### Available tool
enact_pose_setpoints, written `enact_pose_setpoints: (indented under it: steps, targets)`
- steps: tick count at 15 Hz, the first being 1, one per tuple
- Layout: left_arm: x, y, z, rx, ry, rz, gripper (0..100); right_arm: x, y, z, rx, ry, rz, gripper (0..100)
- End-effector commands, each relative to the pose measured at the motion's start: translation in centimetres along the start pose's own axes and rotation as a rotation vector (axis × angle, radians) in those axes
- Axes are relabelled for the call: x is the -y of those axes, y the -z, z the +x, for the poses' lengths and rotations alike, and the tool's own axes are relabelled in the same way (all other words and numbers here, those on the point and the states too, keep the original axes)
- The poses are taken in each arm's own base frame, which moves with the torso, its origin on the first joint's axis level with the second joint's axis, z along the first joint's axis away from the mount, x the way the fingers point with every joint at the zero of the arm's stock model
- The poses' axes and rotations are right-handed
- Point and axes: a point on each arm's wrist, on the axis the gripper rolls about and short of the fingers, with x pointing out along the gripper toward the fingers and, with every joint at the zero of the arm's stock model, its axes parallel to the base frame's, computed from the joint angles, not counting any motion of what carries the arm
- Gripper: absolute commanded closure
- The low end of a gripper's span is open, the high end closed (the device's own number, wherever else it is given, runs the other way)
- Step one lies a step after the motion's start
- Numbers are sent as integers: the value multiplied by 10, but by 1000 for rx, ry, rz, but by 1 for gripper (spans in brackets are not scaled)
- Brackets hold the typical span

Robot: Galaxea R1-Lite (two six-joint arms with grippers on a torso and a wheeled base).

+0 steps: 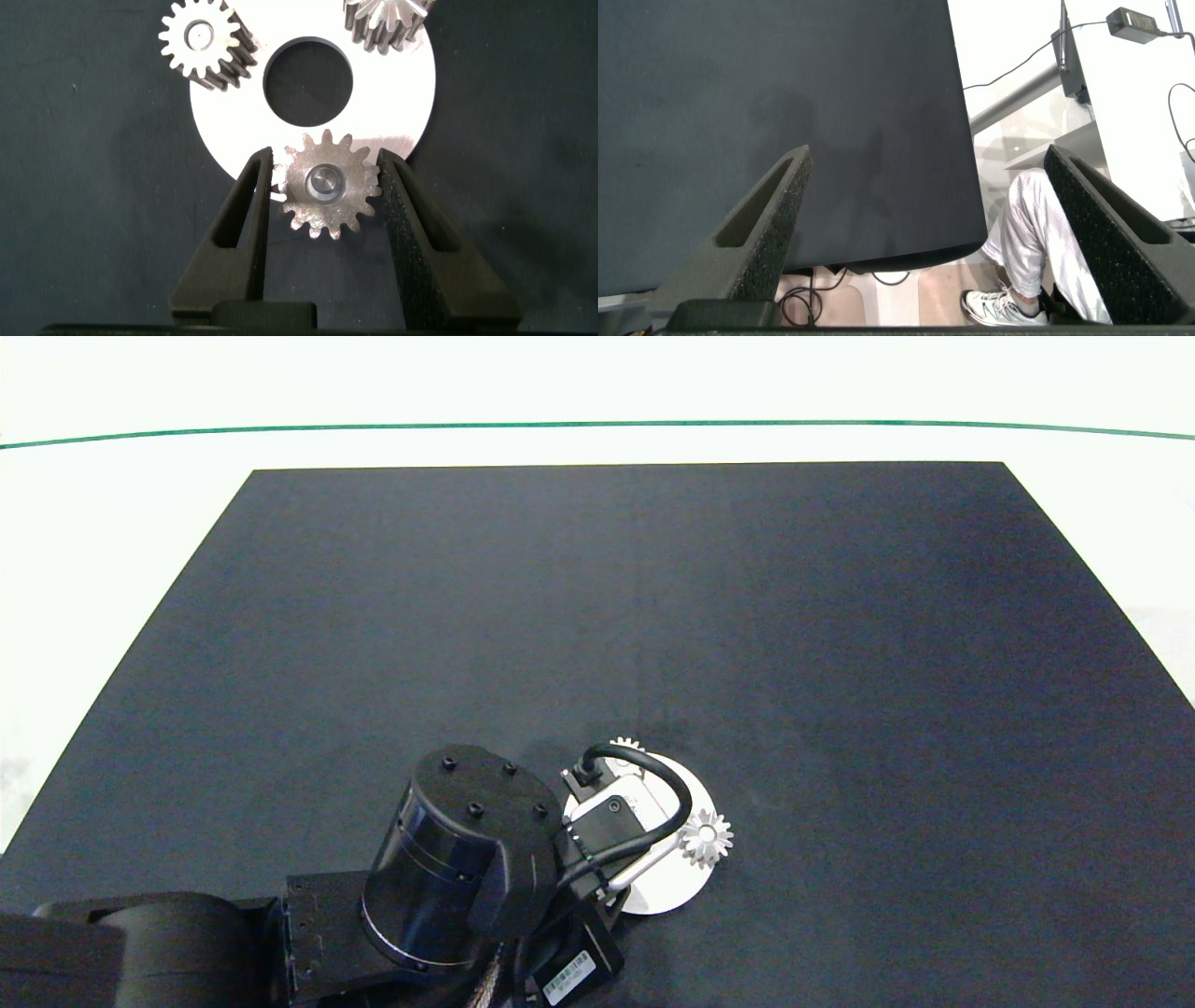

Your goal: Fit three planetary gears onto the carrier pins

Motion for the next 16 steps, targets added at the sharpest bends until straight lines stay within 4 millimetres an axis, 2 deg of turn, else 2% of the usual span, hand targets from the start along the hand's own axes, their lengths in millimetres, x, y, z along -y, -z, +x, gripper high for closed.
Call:
enact_pose_setpoints:
  steps: [1, 16]
  targets:
    - [0, 0, 1, 11, -8, -3, 90, 0, 0, 0, -2, 2, -3, 0]
    - [4, 5, 3, 29, -9, -7, 90, 1, -1, -1, 3, 3, -1, 0]
